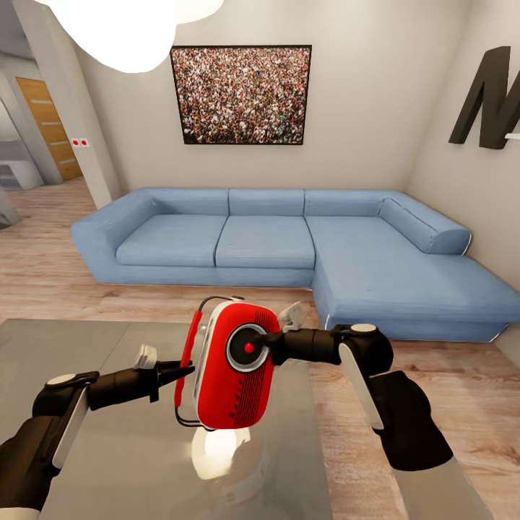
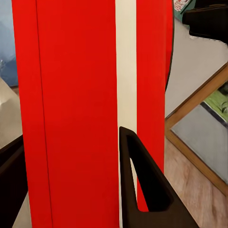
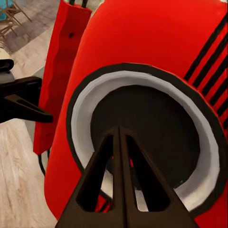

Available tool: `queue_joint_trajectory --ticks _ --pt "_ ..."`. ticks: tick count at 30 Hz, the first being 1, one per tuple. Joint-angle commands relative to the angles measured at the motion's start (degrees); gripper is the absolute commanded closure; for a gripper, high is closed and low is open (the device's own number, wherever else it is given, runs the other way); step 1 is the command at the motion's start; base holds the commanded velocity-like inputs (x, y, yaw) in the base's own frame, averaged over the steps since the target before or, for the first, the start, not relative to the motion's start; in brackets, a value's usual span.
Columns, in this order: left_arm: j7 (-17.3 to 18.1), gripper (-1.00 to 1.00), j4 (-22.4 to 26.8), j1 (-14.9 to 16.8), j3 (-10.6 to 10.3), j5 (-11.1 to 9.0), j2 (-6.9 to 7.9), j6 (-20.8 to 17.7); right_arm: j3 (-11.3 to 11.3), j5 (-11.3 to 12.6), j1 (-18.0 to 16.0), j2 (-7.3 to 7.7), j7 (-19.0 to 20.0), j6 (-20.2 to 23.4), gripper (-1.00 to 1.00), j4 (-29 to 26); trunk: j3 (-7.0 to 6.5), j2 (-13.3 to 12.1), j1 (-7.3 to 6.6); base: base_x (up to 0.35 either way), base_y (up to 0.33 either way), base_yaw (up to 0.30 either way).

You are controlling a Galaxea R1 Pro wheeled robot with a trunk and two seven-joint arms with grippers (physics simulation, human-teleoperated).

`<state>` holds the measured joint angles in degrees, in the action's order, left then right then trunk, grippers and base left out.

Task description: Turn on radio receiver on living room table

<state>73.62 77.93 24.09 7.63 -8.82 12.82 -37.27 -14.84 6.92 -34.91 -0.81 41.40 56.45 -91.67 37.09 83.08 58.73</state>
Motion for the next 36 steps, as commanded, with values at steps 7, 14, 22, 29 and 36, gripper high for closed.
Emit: queue_joint_trajectory --ticks 7,14,22,29,36 --pt "0.0 1.0 0.0 0.0 0.0 -0.2 0.02 -0.1 1.5 0.0 -0.2 0.01 0.0 0.1 1.0 0.0 0.0 0.0 0.0 0.0 0.0 0.0" --pt "0.0 1.0 0.0 0.0 0.0 -0.2 0.02 -0.1 1.6 0.1 -0.3 0.01 0.0 0.1 1.0 0.0 0.0 0.0 0.0 0.0 0.0 0.0" --pt "0.1 1.0 0.0 0.0 0.0 -0.3 0.02 -0.1 1.6 0.3 -0.3 0.01 0.1 0.1 1.0 0.2 0.0 0.0 0.0 0.0 0.0 0.0" --pt "0.2 1.0 0.1 0.0 0.0 -0.3 -0.57 -0.3 1.6 0.1 -0.4 -0.1 -0.1 0.2 1.0 1.2 0.0 0.0 0.0 0.0 0.0 0.0" --pt "0.2 1.0 0.7 0.0 0.0 -0.4 -1.12 -0.8 1.6 0.2 -0.4 -0.21 0.0 0.2 1.0 3.4 0.0 0.0 0.0 0.0 0.0 0.0"
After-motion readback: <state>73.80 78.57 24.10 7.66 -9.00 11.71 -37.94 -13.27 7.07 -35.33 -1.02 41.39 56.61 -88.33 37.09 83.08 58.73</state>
